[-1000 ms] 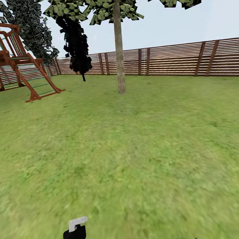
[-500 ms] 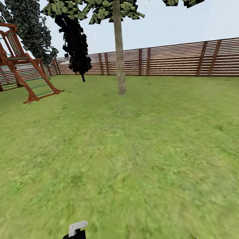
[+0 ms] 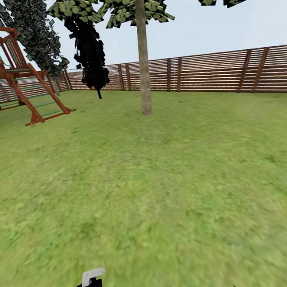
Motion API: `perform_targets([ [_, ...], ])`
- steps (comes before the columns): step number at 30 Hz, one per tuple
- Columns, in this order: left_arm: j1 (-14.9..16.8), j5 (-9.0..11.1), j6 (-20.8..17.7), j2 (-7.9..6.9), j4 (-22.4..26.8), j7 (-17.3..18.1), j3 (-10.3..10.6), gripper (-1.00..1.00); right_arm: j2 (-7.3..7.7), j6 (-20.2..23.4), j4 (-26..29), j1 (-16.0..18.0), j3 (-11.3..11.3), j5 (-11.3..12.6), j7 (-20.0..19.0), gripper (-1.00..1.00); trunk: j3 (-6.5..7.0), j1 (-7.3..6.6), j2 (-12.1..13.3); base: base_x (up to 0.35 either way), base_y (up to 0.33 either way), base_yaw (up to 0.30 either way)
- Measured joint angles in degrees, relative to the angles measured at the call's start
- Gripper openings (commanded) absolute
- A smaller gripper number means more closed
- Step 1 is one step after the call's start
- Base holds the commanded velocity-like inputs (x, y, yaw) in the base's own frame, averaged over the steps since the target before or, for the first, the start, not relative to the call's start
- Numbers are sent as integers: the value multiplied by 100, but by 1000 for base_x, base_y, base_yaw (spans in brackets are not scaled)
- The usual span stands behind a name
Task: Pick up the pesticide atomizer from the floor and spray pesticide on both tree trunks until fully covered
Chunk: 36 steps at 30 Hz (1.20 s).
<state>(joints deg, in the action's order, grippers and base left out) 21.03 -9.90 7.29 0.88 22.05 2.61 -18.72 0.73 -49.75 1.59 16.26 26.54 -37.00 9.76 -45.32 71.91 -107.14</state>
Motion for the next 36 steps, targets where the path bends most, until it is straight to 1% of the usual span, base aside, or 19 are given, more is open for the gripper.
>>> perform_targets([
  [36, -11, -3, -8, 9, -17, -5, 6, -100, -1, 0, -1, 0, 0, 0, 0, 100, 0, 0, 0, 338, 0, 0],
])
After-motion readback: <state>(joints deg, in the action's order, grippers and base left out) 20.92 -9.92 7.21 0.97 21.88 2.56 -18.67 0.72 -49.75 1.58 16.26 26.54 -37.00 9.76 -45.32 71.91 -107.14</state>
